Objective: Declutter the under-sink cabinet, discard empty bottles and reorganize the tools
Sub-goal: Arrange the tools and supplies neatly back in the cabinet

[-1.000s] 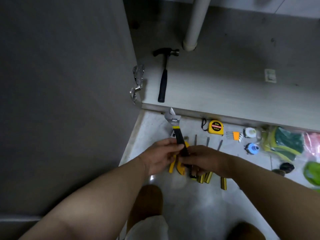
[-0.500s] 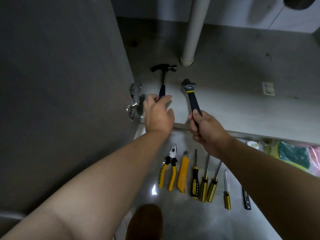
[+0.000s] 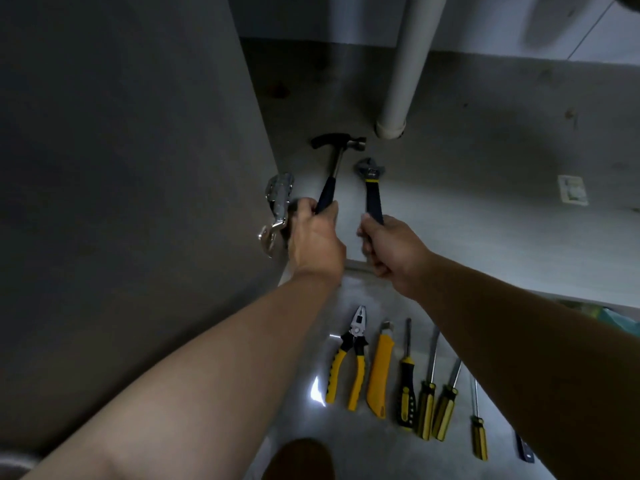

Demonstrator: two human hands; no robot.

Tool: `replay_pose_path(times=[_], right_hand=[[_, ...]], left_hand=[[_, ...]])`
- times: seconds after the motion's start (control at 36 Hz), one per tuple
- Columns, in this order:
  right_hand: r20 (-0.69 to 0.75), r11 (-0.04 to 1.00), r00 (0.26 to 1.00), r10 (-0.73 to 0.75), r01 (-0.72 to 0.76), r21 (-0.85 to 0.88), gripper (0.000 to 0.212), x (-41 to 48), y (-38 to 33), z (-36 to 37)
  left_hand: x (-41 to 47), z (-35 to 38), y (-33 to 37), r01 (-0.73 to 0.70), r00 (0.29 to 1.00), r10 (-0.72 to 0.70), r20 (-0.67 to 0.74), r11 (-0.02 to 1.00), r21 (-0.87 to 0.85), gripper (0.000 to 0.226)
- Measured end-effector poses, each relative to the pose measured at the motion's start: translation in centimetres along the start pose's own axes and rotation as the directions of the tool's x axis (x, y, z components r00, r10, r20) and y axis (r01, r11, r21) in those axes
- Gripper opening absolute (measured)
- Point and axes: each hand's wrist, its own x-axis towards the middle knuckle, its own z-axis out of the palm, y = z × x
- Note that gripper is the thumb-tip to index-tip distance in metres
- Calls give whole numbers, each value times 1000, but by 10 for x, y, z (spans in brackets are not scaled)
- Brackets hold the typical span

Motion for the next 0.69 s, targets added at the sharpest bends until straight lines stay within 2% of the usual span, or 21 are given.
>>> replay_pose_path(times=[0.08,0.19,0.28,0.44,0.5,0.56,0.69], right_hand=[[-73,933,993,-93,61,-356,28,5,-2,4],[-93,819,969,-229,140,-556,37,4,3,2],[-79,695,943,-323,180,-696,39,3,8,1],[-83,602,903,-422,211,-770,50,6,14,-2],[-73,595,887,-455,242,-767,58,6,16,-3],[-37,545,865,-501,282,-789,63,6,19,-3],[37,460,837,-546,336,-822,57,7,22,-1]], left_hand=[[2,-1,-2,15,1000,-15,3,1000,-4,54],[2,-1,-3,31,1000,-31,-4,999,-22,57],[3,1,-2,31,1000,-31,-2,999,-9,58],[2,7,-5,26,1000,-26,1,1000,-5,85],[-1,8,-7,15,1000,-16,-21,998,-59,84],[-5,9,-10,12,999,-17,-45,994,-108,79],[-10,12,-17,13,995,-33,-91,976,-216,76]])
